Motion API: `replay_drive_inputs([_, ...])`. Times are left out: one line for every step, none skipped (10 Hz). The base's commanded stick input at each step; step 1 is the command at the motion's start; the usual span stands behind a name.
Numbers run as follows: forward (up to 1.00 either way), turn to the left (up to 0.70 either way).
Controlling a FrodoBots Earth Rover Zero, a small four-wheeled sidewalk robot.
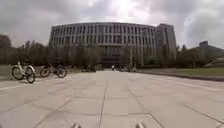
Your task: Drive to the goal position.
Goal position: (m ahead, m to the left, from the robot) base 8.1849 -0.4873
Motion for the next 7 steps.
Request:
replay_drive_inputs([0.6, 0.06])
replay_drive_inputs([0.6, 0.01])
replay_drive_inputs([0.6, 0.0])
replay_drive_inputs([0.6, 0.0])
replay_drive_inputs([0.6, 0.0])
replay_drive_inputs([0.6, 0.0])
replay_drive_inputs([0.6, 0.0])
